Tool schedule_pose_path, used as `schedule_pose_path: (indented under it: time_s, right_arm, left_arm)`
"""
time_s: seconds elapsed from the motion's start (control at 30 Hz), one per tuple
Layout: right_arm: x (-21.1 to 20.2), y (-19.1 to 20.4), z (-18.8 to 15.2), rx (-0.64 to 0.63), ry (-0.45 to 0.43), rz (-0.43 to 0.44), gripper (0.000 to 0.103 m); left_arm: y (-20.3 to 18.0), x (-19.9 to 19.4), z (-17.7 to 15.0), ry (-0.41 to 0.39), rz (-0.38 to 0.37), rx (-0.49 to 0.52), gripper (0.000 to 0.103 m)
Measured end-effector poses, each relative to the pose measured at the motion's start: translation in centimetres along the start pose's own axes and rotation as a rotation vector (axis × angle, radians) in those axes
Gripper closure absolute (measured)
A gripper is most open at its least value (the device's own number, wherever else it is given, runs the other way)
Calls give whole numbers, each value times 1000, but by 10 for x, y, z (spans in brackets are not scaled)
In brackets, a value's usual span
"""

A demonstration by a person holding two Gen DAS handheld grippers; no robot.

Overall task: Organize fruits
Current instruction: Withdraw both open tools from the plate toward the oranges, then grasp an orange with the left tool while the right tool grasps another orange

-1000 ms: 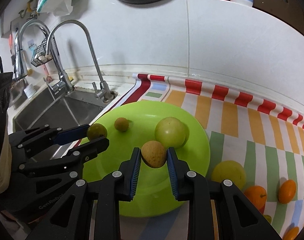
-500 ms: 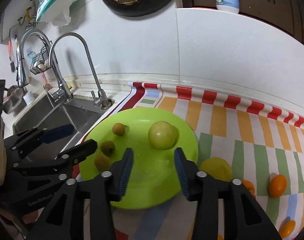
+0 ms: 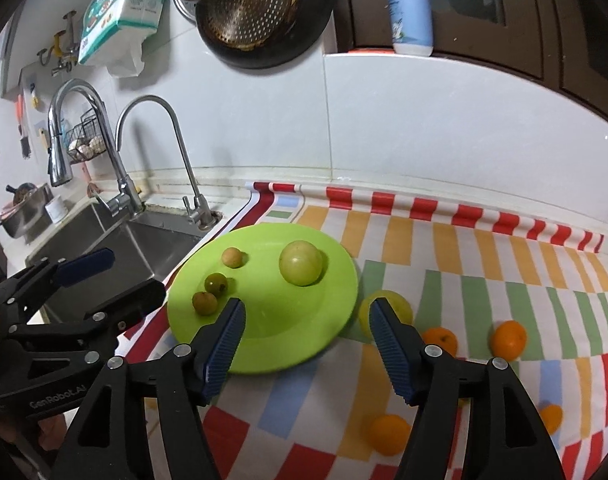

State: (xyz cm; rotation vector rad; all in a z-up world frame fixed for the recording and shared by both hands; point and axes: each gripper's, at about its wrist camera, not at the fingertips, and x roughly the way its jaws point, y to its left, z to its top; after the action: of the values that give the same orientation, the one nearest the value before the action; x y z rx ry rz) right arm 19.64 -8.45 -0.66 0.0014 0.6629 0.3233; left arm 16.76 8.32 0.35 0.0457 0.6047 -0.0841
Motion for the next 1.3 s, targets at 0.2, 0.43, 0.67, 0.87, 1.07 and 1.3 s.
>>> schedule_pose_path:
  time_s: [0.2,0.43,0.67,0.87,1.07,1.3]
  right_arm:
    - [-24,-8,-8,-3,-25,-17,34]
    - [-53,-21,-18,-12,-61,-56,34]
    - [-81,-41,-27,-1,-111,-120,34]
    - [-97,-66,-40,26,-105,-145,34]
    - [-105,-91,-53,40,-91,-182,34]
    - [-111,-119,-64,51,-79,-225,34]
  left_arm:
    - [-15,-22,-3,-47,-6,4,15]
    - [-38,-40,-7,-68,-27,11,13]
    - [-65,-52,-9,-77,-33,16,13]
    - [-91,-59,-10,-94,-23,31,13]
    - [-116,-52,-16,-70,-22,43,13]
    - [-143,-40,-24,-34,-28,65,14]
